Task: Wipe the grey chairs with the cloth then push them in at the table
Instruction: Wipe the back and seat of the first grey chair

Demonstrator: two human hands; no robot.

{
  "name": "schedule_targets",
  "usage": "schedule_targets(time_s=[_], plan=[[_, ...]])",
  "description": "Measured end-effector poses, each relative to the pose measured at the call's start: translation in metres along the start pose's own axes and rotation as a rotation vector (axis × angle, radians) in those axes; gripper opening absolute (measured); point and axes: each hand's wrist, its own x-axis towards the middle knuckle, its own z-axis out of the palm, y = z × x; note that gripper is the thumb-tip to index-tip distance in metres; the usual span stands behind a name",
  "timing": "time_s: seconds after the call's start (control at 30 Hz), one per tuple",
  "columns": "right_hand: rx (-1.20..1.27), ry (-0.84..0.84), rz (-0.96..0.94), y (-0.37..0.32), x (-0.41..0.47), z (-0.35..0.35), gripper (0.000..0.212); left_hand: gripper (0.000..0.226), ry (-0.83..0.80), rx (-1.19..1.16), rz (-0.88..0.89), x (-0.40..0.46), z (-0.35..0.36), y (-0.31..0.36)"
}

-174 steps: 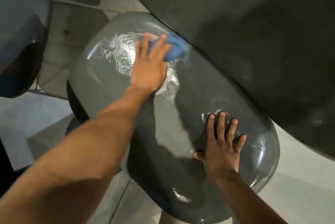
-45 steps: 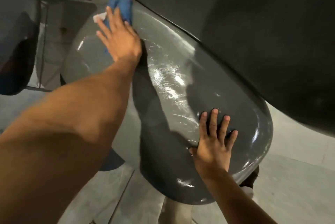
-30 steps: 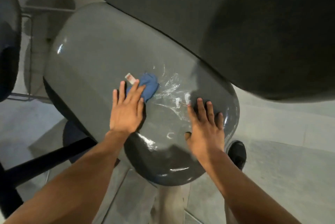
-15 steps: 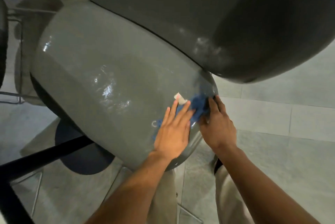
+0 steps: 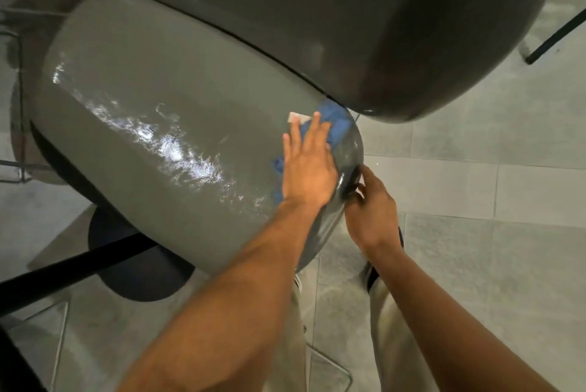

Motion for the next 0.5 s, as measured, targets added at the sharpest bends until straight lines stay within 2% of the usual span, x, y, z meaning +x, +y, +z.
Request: schedule_targets(time_s=[0.13,0.27,0.33,0.43,0.5], plan=[[0.052,-0.014,0.175,-0.004,0.003,-0.011,0.041,0.060,-0.141,0.181,0.222,-0.076,0.018,0.005],[0.011,-0.103,0.209,-0.005,-0.007,-0.011,0.053,0.052,-0.160,0.138,0.232,-0.158,0.014,-0.040],[-0.012,-0.132,0.187,-0.007,-0.011,-0.007,0.052,0.051,-0.101,0.140,0.077,-0.186,0.001,-0.079],[0.000,-0.128,0.151,-0.007,-0.011,-0.002,0.039,0.044,0.030,0.052,-0.400,-0.195,-0.020,-0.133],[-0.015,-0.116,0.122,-0.007,-0.012,0.003,0.038,0.045,0.089,-0.028,-0.554,-0.170,-0.028,-0.145]])
